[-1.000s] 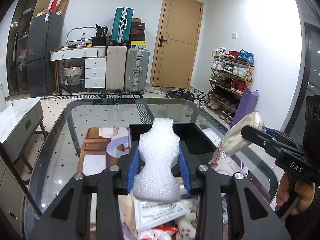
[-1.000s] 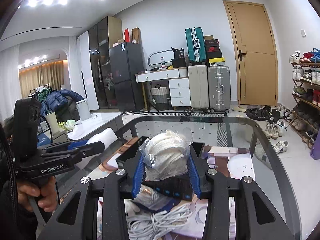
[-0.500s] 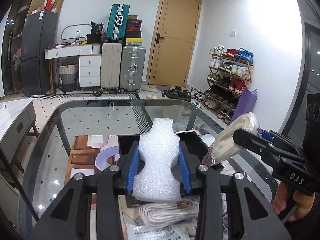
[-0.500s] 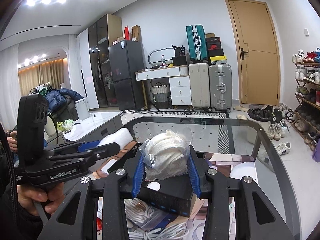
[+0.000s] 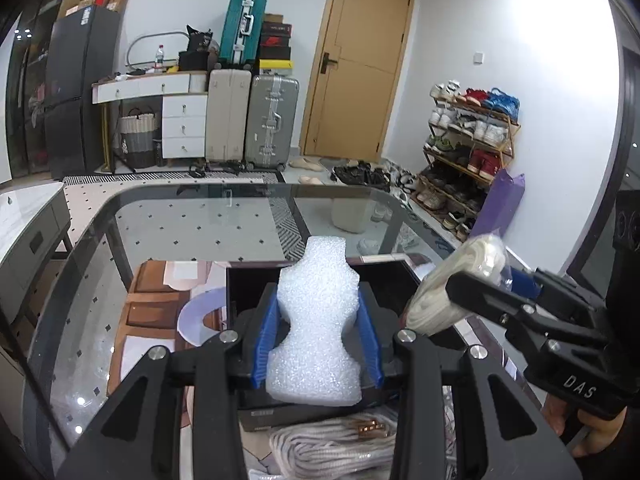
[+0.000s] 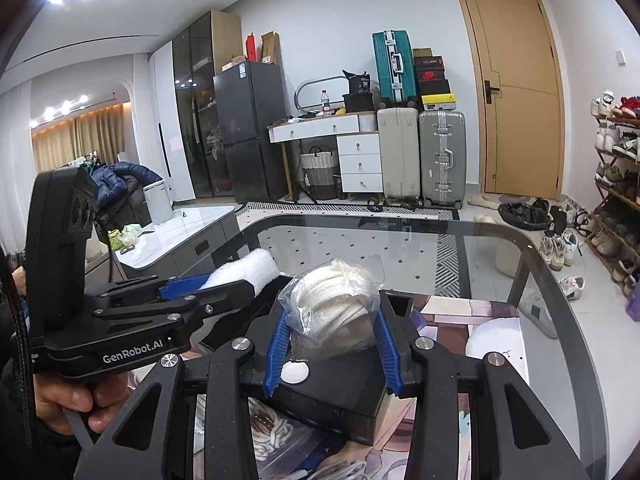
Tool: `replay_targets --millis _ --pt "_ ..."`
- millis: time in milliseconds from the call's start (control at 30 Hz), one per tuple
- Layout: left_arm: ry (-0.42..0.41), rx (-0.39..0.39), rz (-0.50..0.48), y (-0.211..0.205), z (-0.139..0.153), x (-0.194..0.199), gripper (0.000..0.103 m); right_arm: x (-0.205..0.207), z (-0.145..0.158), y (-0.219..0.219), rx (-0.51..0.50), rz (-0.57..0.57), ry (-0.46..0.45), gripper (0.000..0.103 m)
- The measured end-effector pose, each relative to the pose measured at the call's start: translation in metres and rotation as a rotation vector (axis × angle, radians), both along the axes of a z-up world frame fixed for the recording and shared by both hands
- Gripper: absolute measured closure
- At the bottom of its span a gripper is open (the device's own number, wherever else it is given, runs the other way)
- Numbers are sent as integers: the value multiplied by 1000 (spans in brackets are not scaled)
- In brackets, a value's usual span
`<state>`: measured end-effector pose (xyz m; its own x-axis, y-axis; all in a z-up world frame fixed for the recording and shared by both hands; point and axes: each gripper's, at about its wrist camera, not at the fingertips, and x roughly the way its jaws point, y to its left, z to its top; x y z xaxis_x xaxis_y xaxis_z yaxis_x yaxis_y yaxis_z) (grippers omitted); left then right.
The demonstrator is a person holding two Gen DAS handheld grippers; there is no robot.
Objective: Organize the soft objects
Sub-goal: 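Carry foam and bagged cable into the black box and open both tools, then withdraw both tools from the box toward the remaining items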
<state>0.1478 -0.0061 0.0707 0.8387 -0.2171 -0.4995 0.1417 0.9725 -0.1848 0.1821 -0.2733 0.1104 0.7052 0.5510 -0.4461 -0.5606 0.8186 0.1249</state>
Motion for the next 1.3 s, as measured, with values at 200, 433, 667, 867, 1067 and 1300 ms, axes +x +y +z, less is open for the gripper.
replay_targets --millis 200,433,667,867,1067,1300 --pt "18 -8 8 1 -6 12 67 12 -10 4 -28 4 26 63" --pt "64 20 2 1 -20 27 67 27 -19 11 -44 20 61 63" --pt "94 31 -3 -1 -28 32 66 33 -28 17 -62 36 85 63" --pt "115 37 -18 -1 -32 36 63 40 -31 21 -61 43 112 63" --pt "80 56 -17 0 -25 29 31 34 -27 13 -57 15 81 39" --pt "51 51 18 12 -13 10 0 13 -21 -15 -36 -49 50 3"
